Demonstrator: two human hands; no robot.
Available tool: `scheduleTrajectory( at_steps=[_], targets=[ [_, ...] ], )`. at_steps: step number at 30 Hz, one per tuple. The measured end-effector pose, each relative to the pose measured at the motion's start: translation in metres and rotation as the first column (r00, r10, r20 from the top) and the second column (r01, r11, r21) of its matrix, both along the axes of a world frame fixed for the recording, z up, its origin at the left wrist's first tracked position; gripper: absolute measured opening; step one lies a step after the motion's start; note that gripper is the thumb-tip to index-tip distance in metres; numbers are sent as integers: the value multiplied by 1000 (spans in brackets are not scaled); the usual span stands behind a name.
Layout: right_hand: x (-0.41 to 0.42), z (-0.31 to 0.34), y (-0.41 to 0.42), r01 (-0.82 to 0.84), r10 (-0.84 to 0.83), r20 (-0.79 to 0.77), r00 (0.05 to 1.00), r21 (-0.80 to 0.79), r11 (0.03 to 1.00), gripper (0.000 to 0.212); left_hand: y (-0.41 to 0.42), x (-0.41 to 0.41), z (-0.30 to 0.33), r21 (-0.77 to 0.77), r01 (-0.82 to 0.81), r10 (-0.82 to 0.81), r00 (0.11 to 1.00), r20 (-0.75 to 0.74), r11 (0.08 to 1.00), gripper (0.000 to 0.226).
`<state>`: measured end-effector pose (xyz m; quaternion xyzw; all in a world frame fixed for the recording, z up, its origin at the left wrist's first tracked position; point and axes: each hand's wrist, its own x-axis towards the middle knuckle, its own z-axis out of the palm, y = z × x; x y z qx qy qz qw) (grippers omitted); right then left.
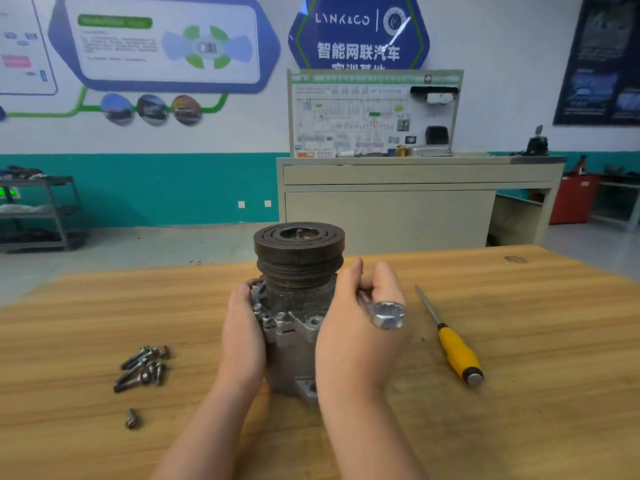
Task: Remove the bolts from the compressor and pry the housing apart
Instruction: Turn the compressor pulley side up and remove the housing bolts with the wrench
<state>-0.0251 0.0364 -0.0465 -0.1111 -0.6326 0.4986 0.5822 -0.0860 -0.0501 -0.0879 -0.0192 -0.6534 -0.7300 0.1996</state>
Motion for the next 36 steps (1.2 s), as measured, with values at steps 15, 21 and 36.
scheduleTrajectory(
  at_steps=[15, 21, 36],
  targets=[
    [5, -18, 28, -128, 118, -53, 992, -278, 952, 41, 0, 1, 2, 43, 38, -40, 998, 46, 998, 39],
    [5, -27, 22, -87, 79, -83, 993, -97, 992, 42, -1, 1, 2, 6, 28, -28, 999, 18, 1000, 39],
    [1, -14, 26, -66, 82, -148, 986, 114, 991, 45, -1, -1, 0, 25, 38, -39, 999, 32, 999, 39]
  ],
)
